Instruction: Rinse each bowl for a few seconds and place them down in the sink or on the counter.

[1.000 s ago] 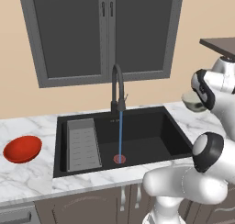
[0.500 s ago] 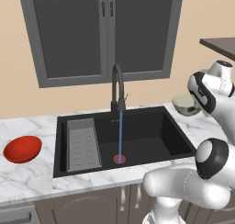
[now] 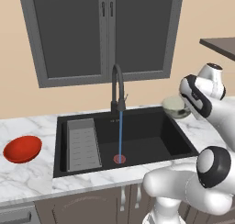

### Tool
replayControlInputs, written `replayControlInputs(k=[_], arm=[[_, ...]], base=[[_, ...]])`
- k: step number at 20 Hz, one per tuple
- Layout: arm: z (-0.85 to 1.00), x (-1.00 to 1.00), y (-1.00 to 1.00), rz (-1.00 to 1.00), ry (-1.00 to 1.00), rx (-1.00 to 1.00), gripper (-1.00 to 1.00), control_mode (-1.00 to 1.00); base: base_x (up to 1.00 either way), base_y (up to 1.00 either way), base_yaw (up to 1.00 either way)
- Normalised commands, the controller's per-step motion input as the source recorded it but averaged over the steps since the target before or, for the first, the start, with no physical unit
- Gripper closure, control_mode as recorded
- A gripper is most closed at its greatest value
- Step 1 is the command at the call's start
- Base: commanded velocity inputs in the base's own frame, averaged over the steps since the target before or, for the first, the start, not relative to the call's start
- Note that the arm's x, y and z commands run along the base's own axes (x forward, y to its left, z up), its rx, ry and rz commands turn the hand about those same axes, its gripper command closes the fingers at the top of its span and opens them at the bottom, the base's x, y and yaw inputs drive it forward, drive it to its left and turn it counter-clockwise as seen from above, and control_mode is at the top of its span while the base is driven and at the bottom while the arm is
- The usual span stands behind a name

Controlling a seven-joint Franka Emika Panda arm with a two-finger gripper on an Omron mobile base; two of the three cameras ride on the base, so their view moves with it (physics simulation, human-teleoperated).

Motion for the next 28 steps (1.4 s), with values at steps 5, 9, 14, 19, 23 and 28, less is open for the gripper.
replayControlInputs(k=[5, 9, 14, 19, 23, 28], arm=[[-0.15, -0.02, 0.41, 0.04, -0.02, 0.02, 1.0, -1.0], [-0.19, -0.01, 0.38, 0.04, -0.03, 0.06, 1.0, -1.0], [-0.2, 0.0, 0.36, 0.04, -0.02, 0.07, 1.0, -1.0], [-0.18, 0.0, 0.4, 0.06, 0.0, 0.03, 1.0, -1.0], [-0.16, 0.0, 0.43, 0.06, 0.0, 0.0, 1.0, -1.0], [-0.17, 0.0, 0.4, 0.06, 0.0, 0.0, 1.0, -1.0]], base=[[0.0, 0.0, 0.0], [0.0, 0.0, 0.0], [0.0, 0.0, 0.0], [0.0, 0.0, 0.0], [0.0, 0.0, 0.0], [0.0, 0.0, 0.0]])
